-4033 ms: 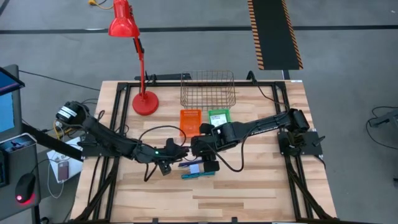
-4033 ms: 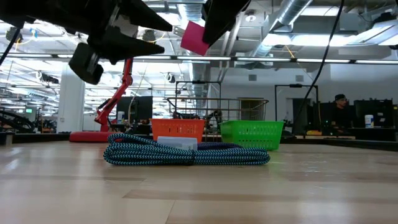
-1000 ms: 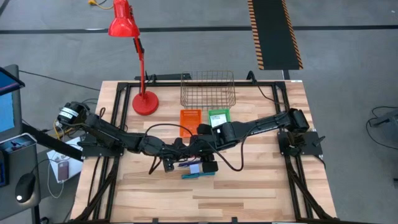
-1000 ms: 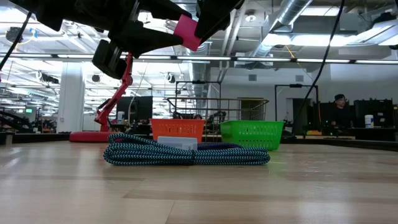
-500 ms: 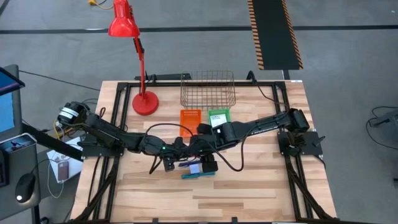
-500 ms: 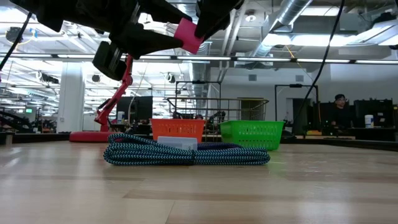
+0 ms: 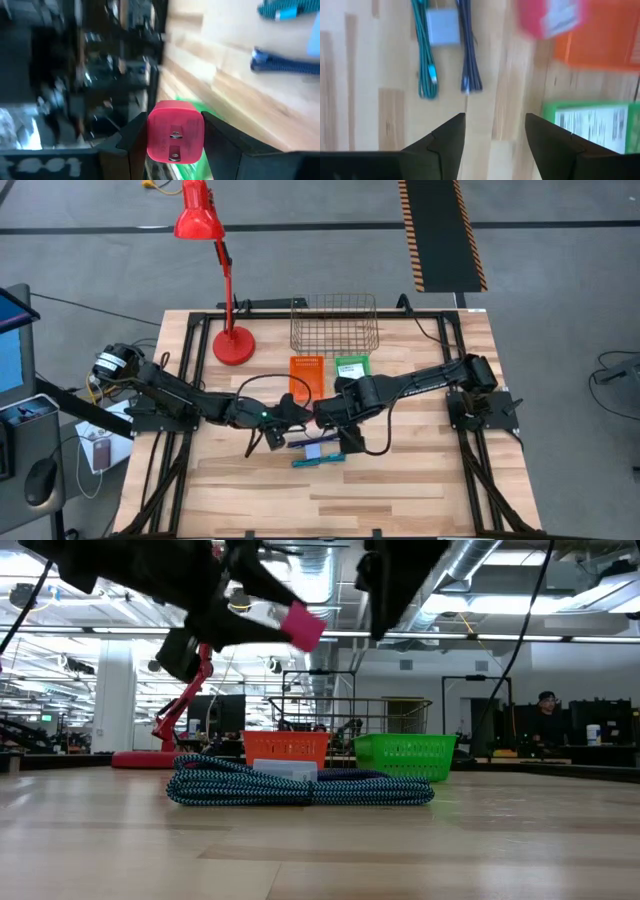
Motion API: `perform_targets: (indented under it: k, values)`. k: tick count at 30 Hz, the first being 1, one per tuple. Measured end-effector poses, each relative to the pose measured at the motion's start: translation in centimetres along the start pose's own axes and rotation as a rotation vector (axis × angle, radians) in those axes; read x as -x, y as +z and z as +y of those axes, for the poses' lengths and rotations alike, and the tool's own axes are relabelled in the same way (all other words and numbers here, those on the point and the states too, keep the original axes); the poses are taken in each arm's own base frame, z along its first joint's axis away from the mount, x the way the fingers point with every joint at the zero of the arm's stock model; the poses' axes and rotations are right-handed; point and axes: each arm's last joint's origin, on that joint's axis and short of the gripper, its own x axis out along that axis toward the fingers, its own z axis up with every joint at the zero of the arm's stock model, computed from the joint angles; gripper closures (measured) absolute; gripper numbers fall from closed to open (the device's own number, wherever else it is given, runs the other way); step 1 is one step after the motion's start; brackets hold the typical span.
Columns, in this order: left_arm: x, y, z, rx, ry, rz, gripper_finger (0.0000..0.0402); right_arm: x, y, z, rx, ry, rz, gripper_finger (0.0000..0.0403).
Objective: Pick and place items into bin
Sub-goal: Put the pink charger adapter into the orange bin
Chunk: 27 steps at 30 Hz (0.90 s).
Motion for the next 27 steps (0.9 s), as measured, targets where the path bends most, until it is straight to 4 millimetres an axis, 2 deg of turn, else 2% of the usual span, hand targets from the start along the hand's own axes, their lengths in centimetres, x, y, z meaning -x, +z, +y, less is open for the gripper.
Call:
perform_targets:
  k: [8, 18, 22, 27]
  values:
    - [-0.7, -3.4, -0.4, 0.181, -0.05, 0.214, 0.0258, 0.1, -1.5, -0.2, -0.049, -0.032, 0.149, 0.0215]
    - [-1.2, -8.2, -0.7, 0.346, -0.085, 0.432, 0.0258, 0.2, -1.9, -0.2, -0.038, -0.077, 0.193, 0.0233]
    - [-1.1, -9.1, -1.0, 0.377, -0.119, 0.449, 0.0258, 0.2, -1.9, -0.2, -0.038, -0.077, 0.194, 0.0236]
    - [-1.2, -9.3, -1.0, 0.416, -0.132, 0.41, 0.0255, 0.2, -1.9, -0.2, -0.038, -0.077, 0.195, 0.0236]
